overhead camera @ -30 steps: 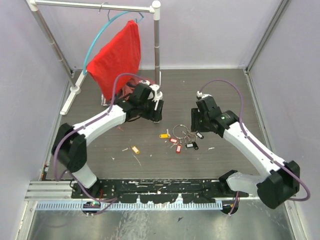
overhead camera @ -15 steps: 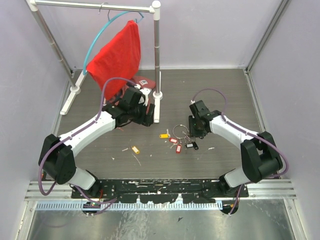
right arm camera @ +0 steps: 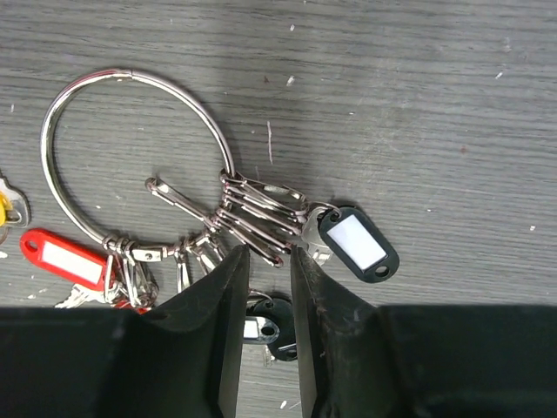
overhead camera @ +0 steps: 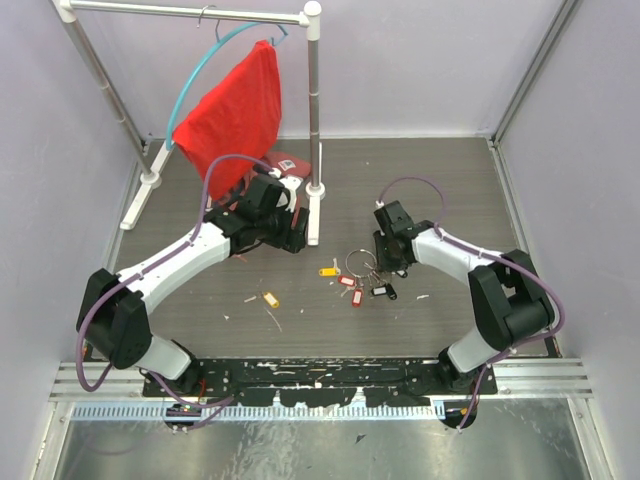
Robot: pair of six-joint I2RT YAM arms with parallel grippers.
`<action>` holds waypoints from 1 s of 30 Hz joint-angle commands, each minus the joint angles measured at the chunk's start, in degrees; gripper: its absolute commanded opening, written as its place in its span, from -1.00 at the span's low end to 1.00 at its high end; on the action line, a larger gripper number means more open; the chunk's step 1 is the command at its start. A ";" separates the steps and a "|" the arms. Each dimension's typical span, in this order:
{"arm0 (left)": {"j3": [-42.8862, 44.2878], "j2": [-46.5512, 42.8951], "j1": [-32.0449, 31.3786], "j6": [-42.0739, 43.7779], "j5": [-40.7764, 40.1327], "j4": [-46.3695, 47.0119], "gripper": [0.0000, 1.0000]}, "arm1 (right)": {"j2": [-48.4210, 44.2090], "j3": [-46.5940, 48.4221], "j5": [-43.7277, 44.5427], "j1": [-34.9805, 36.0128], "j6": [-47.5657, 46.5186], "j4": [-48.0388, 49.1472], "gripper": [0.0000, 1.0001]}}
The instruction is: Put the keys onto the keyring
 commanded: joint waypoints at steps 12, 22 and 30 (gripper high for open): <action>0.01 -1.83 0.39 1.01 -0.98 -0.95 0.55 | 2.50 0.01 -3.07 -0.36 -1.76 4.39 -0.71; 0.27 -2.70 0.39 1.04 0.20 -0.62 0.55 | -3.07 0.51 -2.81 -0.32 -2.56 2.67 -0.98; -3.43 -7.82 0.39 1.60 6.73 7.85 0.55 | -8.54 6.34 -1.04 -0.38 -3.70 -5.92 -0.98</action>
